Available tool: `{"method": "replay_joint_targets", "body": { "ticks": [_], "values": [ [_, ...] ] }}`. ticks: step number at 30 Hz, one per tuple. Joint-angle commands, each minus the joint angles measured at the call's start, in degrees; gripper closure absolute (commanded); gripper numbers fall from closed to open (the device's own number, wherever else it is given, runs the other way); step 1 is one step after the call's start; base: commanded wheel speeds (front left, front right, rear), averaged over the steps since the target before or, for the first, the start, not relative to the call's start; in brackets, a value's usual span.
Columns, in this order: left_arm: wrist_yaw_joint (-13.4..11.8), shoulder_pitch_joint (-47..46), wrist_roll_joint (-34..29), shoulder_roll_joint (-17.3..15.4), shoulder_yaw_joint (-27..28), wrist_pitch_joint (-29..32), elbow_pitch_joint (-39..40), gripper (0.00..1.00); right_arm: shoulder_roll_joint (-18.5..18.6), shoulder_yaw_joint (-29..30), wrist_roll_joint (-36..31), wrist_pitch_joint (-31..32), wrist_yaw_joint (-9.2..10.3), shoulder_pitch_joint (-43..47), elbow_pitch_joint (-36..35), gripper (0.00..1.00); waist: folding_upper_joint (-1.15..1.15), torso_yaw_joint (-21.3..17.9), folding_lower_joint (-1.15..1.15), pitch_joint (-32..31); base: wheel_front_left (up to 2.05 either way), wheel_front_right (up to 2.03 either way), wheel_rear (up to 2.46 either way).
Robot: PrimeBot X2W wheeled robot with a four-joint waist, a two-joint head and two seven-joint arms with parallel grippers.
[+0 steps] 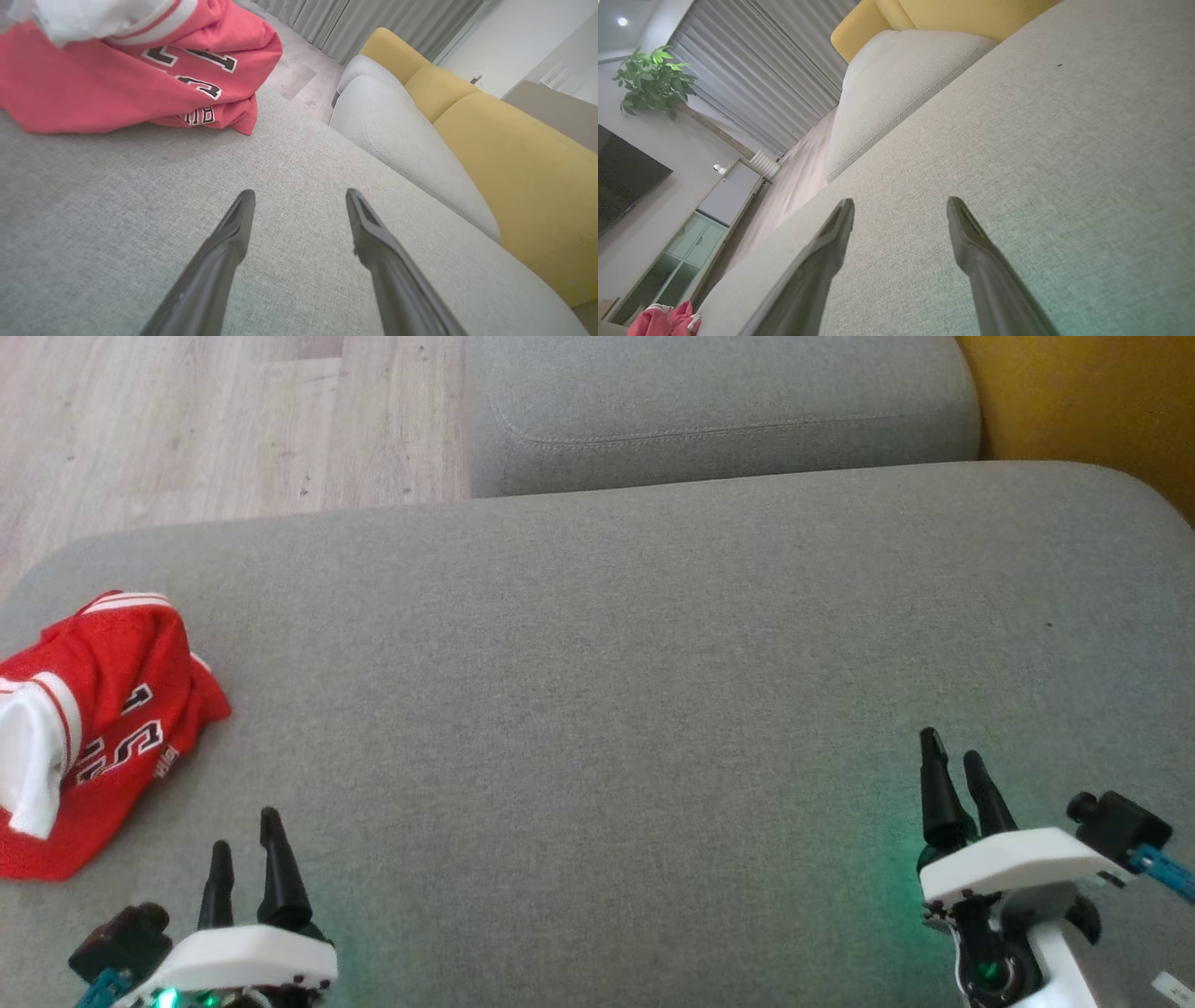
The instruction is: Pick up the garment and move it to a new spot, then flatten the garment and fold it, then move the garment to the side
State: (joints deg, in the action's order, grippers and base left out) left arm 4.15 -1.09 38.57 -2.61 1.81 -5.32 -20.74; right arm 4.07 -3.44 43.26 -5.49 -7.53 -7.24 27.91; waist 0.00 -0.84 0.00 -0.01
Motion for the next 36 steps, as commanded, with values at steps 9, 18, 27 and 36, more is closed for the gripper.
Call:
{"method": "replay_joint_targets", "body": {
  "ticks": [9,18,27,36],
  "values": [
    [-1.2,-2.8,-7.8,-1.6,-0.3,-2.4,0.3,0.0,0.7,-2.7,-8.4,-2.3,0.03,-4.3,-0.5,0.0,0.0,-0.3,0.0,0.0,0.0,0.0,0.0],
    [-2.0,-2.7,-13.8,-1.9,-0.8,-4.0,-0.7,0.0,0.6,-3.3,-15.0,-3.8,0.03,-5.2,1.0,0.0,0.0,-0.6,0.0,0.1,0.0,0.0,0.0],
    [-2.6,-2.9,-19.0,-2.1,-0.8,-5.3,-1.4,0.0,0.5,-3.5,-20.8,-5.2,0.03,-6.2,2.3,0.0,0.0,-0.7,0.0,0.3,0.0,0.0,0.0],
    [-3.0,-3.3,-25.1,-2.2,-0.8,-6.9,-2.6,0.0,0.4,-3.5,-27.1,-6.7,0.04,-7.3,3.9,0.0,0.0,-0.8,0.0,0.5,0.0,0.0,0.0]
  ]
}}
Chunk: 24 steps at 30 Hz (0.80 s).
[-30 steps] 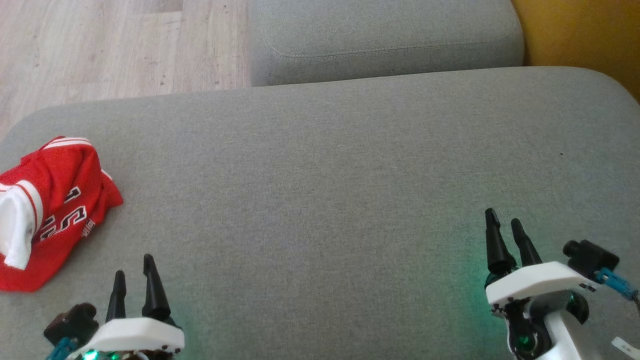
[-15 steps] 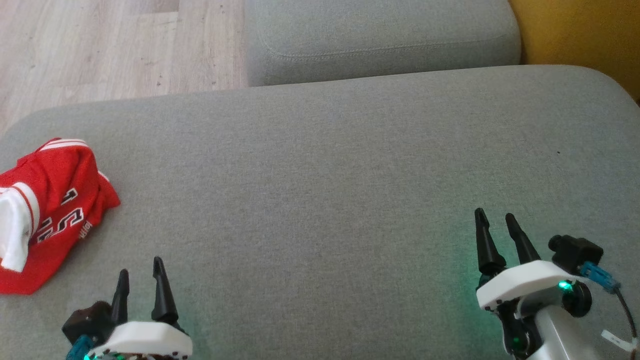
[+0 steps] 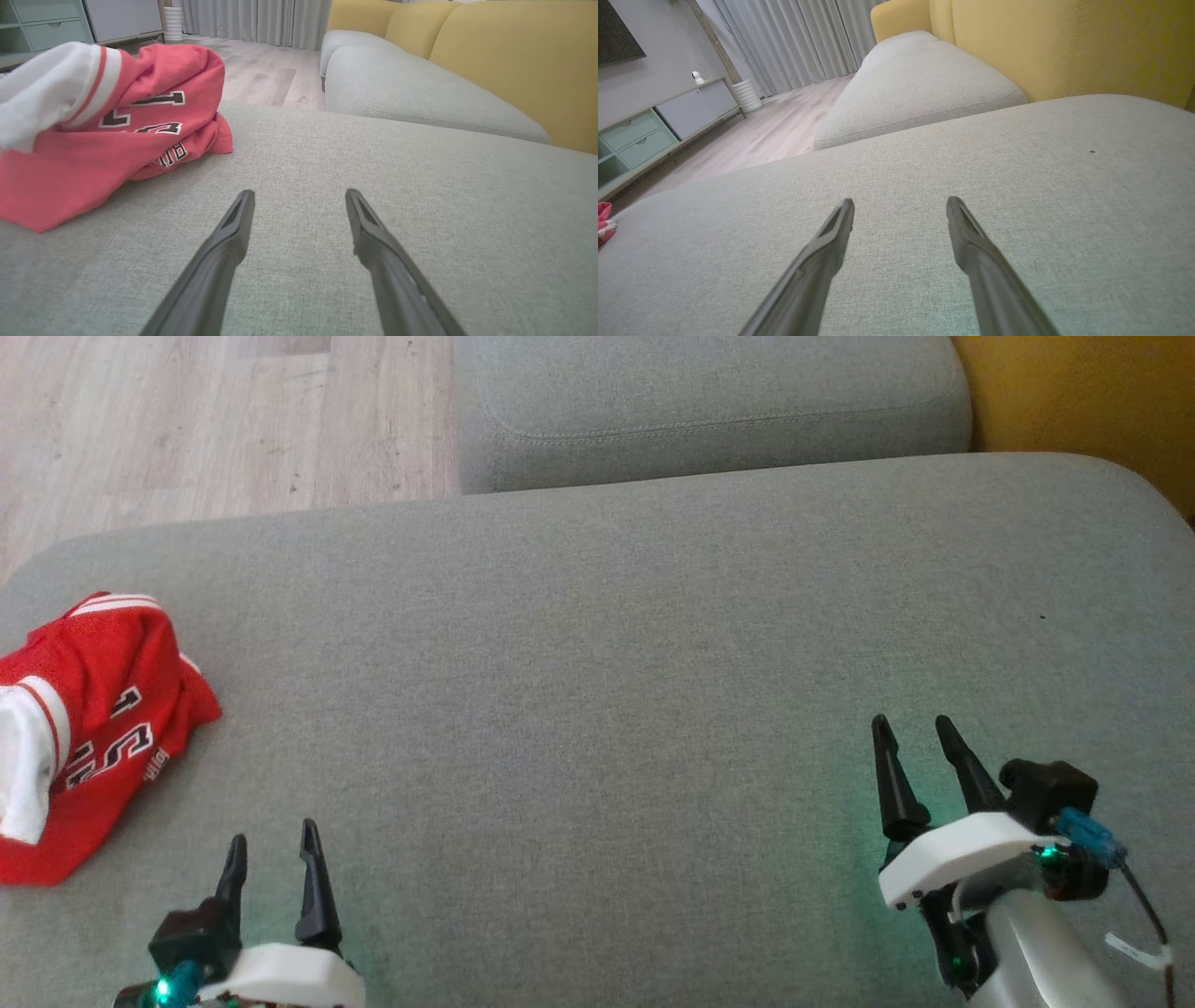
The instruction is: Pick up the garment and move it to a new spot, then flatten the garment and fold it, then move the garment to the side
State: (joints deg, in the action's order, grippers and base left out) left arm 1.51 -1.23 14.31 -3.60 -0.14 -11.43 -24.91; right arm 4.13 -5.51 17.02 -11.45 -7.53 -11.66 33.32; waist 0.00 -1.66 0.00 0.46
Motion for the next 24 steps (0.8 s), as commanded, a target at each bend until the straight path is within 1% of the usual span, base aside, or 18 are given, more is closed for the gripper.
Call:
{"method": "replay_joint_targets", "body": {
  "ticks": [1,16,24],
  "values": [
    [-0.3,-3.3,-1.6,-1.3,1.2,-0.9,1.4,0.0,0.3,-1.5,-1.5,-0.9,0.04,-3.1,-1.2,0.0,0.0,0.0,0.0,0.0,0.0,0.0,0.0],
    [-0.8,-4.2,-12.1,-1.4,1.1,-3.5,-0.4,0.0,0.1,-1.6,-12.4,-3.4,0.04,-5.1,1.8,0.0,0.0,0.0,0.0,0.1,0.0,0.0,0.0],
    [-0.9,-4.2,-12.1,-1.0,1.8,-3.6,-0.5,0.0,-0.3,-0.5,-12.4,-3.5,0.04,-4.9,2.0,0.0,0.0,0.0,0.0,0.0,0.0,0.0,0.0]
  ]
}}
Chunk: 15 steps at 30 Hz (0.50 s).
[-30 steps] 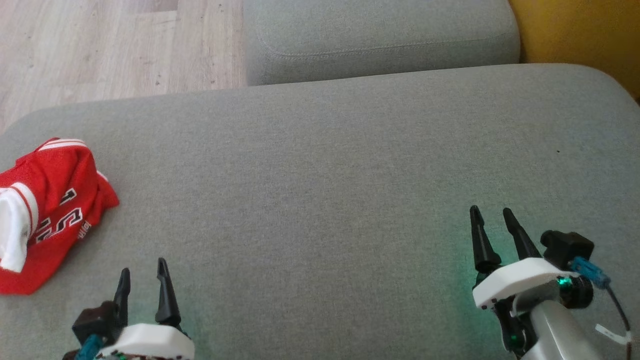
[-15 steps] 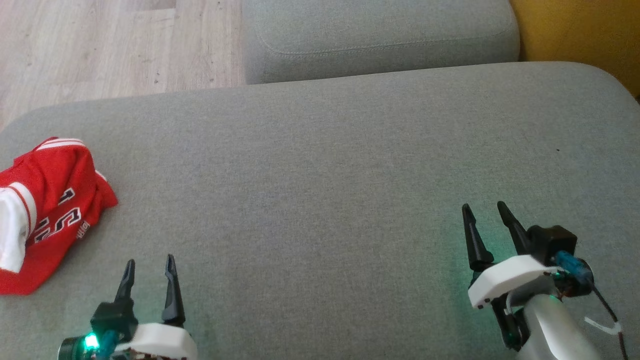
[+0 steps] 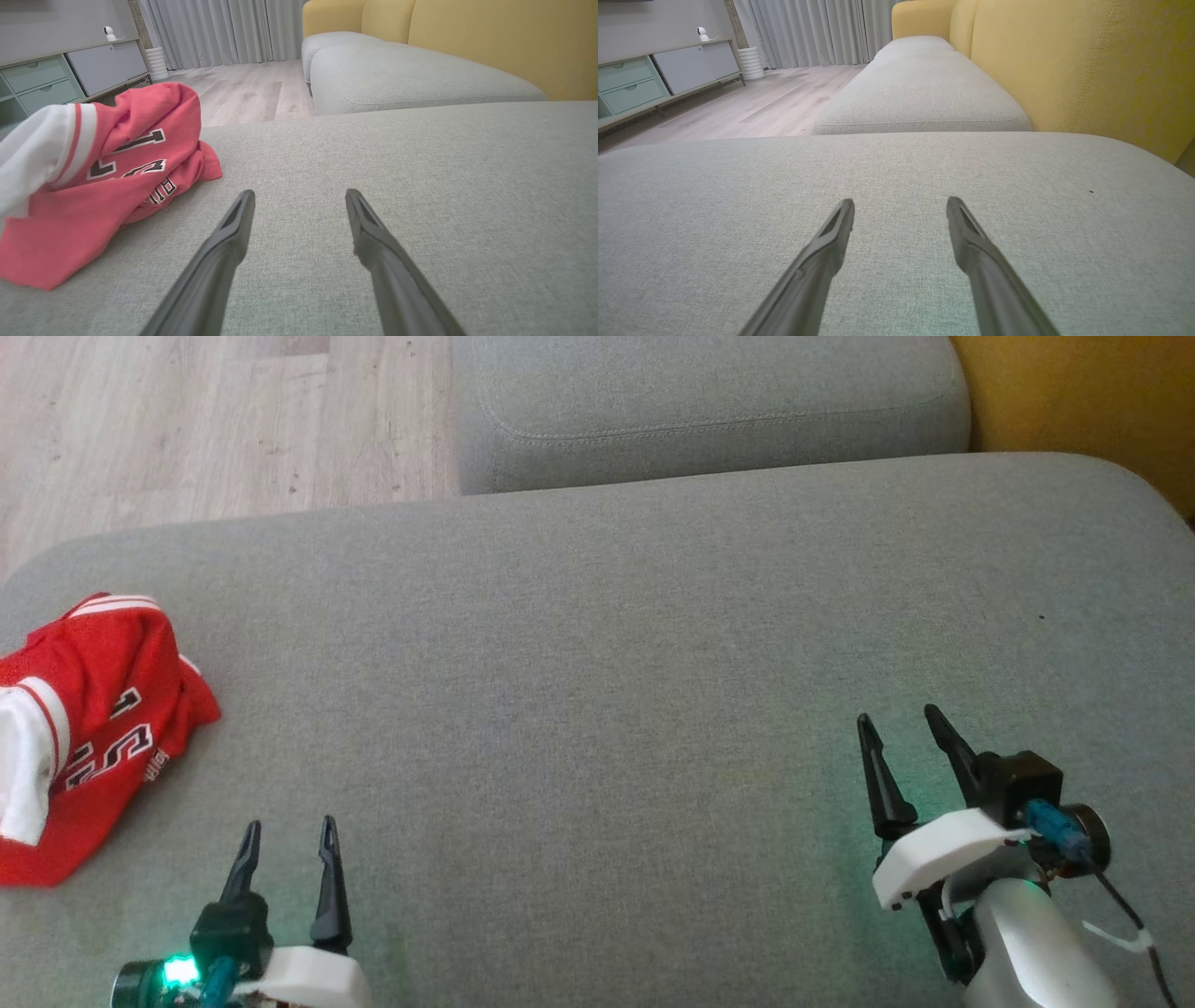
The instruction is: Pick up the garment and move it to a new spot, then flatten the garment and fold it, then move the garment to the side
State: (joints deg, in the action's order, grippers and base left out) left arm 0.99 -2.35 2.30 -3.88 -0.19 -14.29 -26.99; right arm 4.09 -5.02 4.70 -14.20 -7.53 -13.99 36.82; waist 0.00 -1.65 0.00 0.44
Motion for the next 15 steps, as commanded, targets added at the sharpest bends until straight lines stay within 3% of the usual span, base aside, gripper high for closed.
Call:
{"method": "replay_joint_targets", "body": {
  "ticks": [1,15],
  "values": [
    [-0.5,-3.1,0.1,-0.7,2.0,-0.7,1.6,0.0,-0.3,-0.8,0.1,-0.8,0.04,-2.5,-1.5,0.0,0.0,0.0,0.0,-0.1,0.0,0.0,0.0],
    [-0.9,-2.1,1.3,0.3,3.7,-0.7,2.7,0.0,-0.8,0.5,1.2,-0.8,0.04,-0.8,-2.2,0.0,0.0,1.0,0.0,-0.2,0.0,0.0,0.0]
  ]
}}
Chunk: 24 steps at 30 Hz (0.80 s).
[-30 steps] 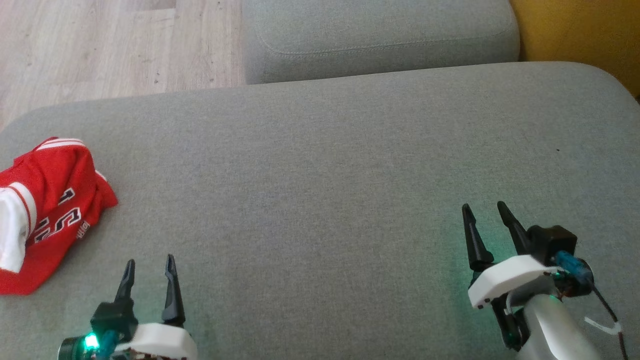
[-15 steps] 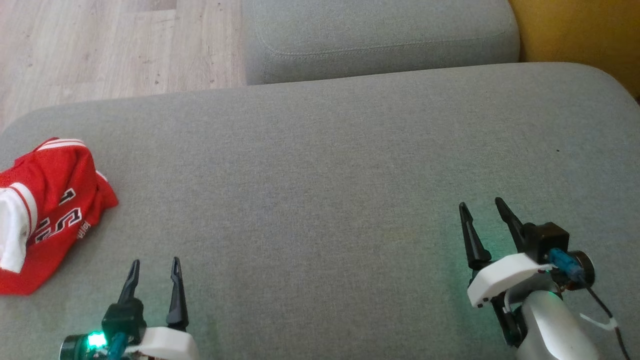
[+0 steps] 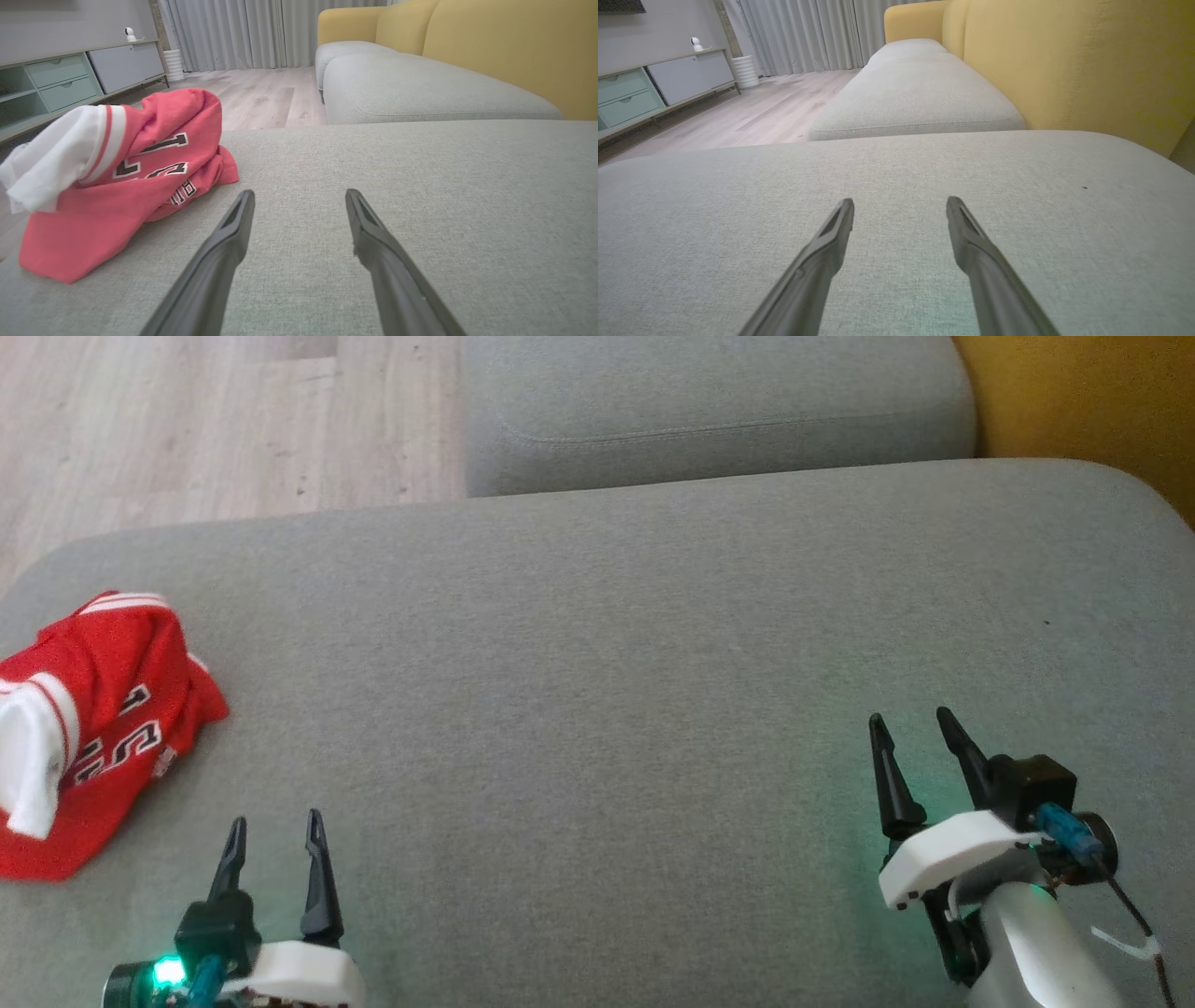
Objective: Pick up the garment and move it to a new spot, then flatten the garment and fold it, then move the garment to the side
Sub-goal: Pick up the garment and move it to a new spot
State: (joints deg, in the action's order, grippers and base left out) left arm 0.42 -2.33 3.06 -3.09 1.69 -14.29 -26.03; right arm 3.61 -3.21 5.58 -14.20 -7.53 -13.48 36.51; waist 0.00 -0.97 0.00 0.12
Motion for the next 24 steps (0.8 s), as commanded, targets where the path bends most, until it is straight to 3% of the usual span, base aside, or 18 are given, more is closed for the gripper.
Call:
{"method": "replay_joint_targets", "body": {
  "ticks": [1,17,24],
  "values": [
    [-0.4,-2.1,0.6,-0.4,1.9,-0.7,1.8,0.0,-0.3,-1.5,0.4,-0.8,0.04,-1.2,-2.0,0.0,0.0,0.9,0.0,0.2,0.0,0.0,0.0],
    [0.6,-0.9,1.7,0.2,1.2,-0.7,2.7,0.0,-0.6,-9.4,4.1,-0.8,0.04,-0.6,-2.6,0.0,0.0,19.5,0.0,1.6,0.0,0.0,0.0],
    [0.7,-1.1,2.6,0.2,1.4,-0.7,2.5,0.0,-0.7,-12.5,5.4,-0.8,0.04,-1.6,-2.2,0.0,0.0,23.0,0.0,2.7,0.0,0.0,0.0]
  ]
}}
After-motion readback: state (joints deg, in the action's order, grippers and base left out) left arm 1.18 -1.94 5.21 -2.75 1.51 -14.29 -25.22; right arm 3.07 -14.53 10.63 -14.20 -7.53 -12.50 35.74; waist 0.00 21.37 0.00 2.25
